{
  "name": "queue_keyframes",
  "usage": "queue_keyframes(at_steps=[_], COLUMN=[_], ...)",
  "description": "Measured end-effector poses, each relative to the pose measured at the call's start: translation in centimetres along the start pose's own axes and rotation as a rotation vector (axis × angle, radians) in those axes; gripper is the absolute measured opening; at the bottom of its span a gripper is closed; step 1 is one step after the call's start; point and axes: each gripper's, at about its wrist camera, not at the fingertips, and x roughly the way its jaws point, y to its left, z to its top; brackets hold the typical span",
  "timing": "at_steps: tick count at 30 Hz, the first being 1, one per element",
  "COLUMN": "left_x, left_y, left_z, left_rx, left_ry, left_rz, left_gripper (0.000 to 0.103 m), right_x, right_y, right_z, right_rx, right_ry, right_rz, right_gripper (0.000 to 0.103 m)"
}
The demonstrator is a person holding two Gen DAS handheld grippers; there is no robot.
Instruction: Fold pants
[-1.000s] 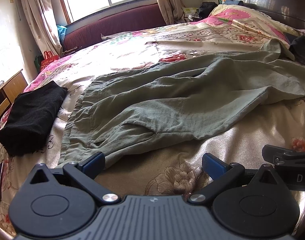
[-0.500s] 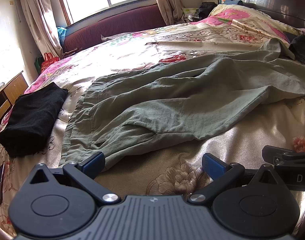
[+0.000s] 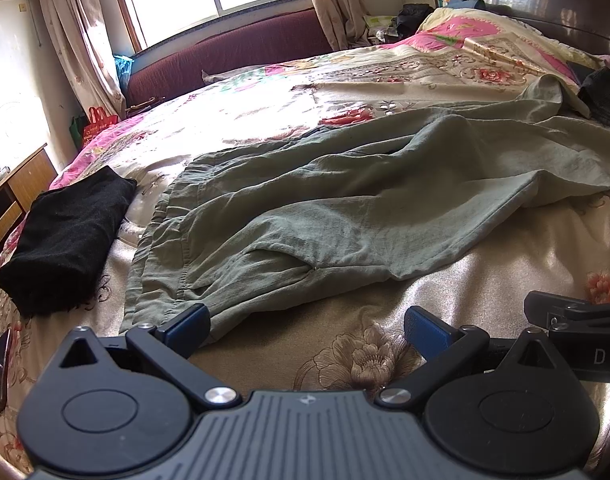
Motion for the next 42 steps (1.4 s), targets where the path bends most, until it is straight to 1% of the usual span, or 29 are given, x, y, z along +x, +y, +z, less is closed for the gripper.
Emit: queue_keyframes(at_steps=[23,32,35,38,42], left_x=[0.2,0.3,0.3,0.2,-0.9], left_y=[0.1,0.3,0.7,1.5,3.0], left_z=[-0.1,-0.1,-0.1,0.3,1.1], left_rx=[0.002,-0.004,-0.021,-0.048,-0.052], left_ry=[0.001,0.002,0.003,0.000,-0.047], left_rz=[0.003,0.007,0.010,0.006,0.040], left_gripper=[0.103,0.103,0.103,0.103,0.103], right_x=[0.1,0.0,-0.4,-0.7,-0.7], right_y=[-0.2,0.0,0.5,1.1,2.6], right_z=[0.3,0.3,0.6,1.3,2.1], right_rx=[0.007,0.003,-0.015,-0.046,-0.137], right_ry=[0.015,0.009,-0.006,-0.040,-0.068], right_rz=[0.021,0.027,0.047,0.076,0.114], right_gripper=[0.102,0.102,0.102,0.102,0.102])
